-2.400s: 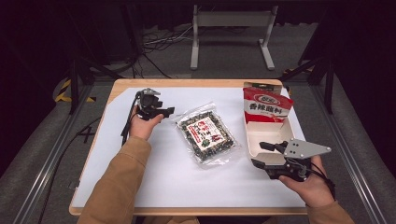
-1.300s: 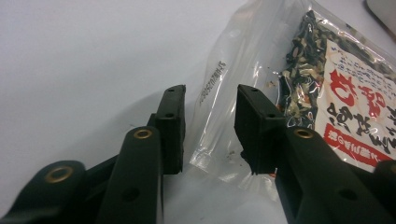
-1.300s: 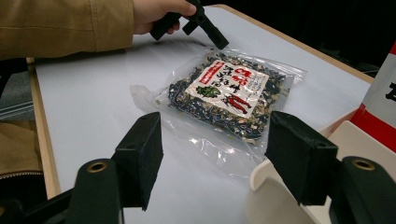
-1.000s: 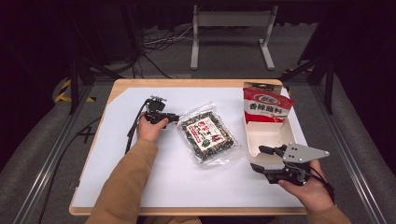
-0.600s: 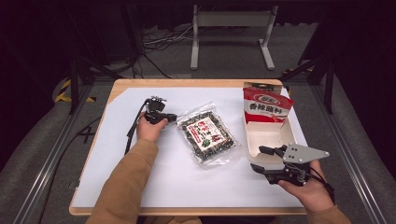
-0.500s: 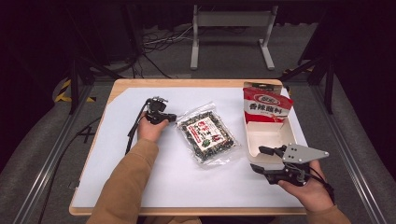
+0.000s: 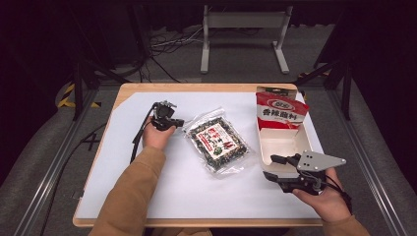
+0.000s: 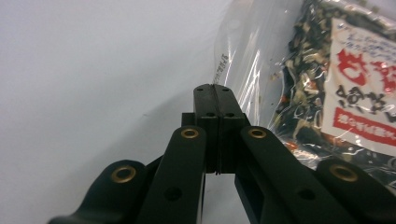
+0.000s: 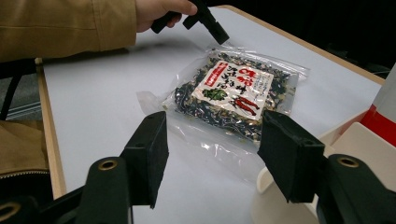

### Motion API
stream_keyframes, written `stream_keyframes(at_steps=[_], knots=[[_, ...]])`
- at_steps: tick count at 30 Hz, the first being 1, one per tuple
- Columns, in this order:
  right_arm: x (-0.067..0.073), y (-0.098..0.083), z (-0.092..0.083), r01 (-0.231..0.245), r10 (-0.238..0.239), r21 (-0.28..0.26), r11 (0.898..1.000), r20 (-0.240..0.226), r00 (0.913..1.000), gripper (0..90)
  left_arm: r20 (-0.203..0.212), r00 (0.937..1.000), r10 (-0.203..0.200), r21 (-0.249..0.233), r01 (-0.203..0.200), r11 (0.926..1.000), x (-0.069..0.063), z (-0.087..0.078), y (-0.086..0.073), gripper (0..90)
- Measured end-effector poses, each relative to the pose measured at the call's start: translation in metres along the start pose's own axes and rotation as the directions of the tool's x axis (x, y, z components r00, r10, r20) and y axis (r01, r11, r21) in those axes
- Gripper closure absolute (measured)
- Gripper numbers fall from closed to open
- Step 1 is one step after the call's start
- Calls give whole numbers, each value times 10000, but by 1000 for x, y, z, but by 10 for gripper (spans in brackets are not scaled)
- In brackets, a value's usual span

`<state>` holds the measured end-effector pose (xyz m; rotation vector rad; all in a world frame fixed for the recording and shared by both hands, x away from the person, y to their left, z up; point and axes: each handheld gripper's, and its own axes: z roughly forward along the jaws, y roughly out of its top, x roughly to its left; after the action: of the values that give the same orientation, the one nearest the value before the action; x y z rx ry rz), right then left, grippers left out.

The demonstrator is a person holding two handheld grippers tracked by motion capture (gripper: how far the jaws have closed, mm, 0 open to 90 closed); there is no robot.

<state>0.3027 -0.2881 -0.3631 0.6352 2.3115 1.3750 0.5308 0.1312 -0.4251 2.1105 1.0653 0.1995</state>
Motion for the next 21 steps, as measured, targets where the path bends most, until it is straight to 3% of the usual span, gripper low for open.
stream_keyframes(at_steps=[4,9,10,12,13,14,16,17,21], knots=[[-1,2,2,19,-19,-48,10000,-57,10000,443,177,9991,391,-591,-380,9975,-6,-21,5,900],[-3,6,5,-42,42,-73,10000,-65,10000,447,430,9973,593,-1209,-537,9912,-16,-42,9,900],[-3,7,6,-49,49,-81,10000,-59,10000,447,505,9956,791,-1533,-705,9857,-20,-52,11,900],[-4,9,7,-72,71,-94,9999,-117,9999,446,587,9946,861,-1659,-754,9833,-23,-57,11,900],[-4,10,8,-55,54,-74,10000,-112,9999,442,685,9920,1058,-1937,-908,9768,-28,-66,12,900],[-4,11,9,-48,47,-48,10000,-100,9999,434,685,9920,1058,-1937,-908,9768,-28,-66,12,900],[-5,14,12,-4,4,-10,10000,-85,10000,423,819,9874,1351,-2313,-1131,9663,-35,-79,14,900],[-5,14,12,-4,4,-10,10000,-85,10000,423,819,9874,1351,-2313,-1131,9663,-35,-79,14,900],[-6,21,16,176,-176,-20,9998,4,9998,389,999,9789,1781,-2946,-1418,9450,-49,-100,15,900]])
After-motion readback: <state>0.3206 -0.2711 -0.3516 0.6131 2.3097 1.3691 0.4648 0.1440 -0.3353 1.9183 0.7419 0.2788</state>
